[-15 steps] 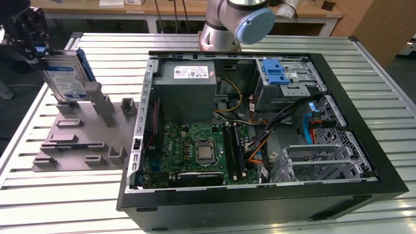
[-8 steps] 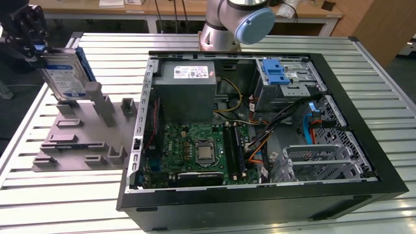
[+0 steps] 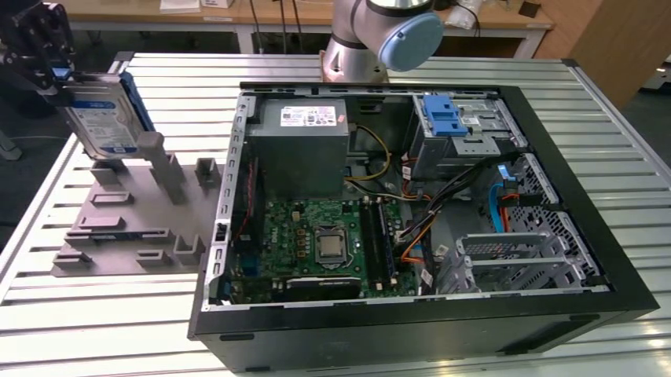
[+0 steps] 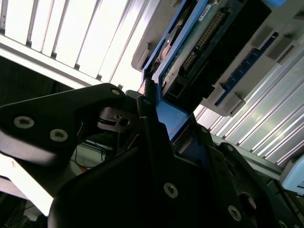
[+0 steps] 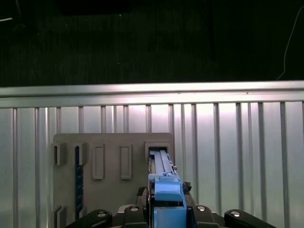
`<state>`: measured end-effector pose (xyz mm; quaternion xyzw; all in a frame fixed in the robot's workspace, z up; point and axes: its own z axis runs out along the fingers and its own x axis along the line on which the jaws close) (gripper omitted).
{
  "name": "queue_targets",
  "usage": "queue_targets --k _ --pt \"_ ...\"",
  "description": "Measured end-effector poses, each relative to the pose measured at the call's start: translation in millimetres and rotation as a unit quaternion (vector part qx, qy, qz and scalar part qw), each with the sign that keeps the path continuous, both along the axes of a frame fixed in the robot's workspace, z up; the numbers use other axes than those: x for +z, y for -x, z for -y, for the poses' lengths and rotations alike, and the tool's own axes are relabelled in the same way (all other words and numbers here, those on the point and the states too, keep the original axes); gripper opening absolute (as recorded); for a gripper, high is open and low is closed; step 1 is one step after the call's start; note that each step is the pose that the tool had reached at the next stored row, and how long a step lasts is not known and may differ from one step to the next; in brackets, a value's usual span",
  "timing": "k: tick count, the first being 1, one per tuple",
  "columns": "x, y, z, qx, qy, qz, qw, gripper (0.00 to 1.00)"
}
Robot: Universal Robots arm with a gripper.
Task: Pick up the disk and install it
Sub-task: 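Pick up the disk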
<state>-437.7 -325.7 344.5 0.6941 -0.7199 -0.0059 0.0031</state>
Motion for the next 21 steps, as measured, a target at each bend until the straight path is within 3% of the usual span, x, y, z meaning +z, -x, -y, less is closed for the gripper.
queue_targets --k 21 --pt "15.2 0.0 0.0 0.000 0.0000 0.0000 1.0000 0.36"
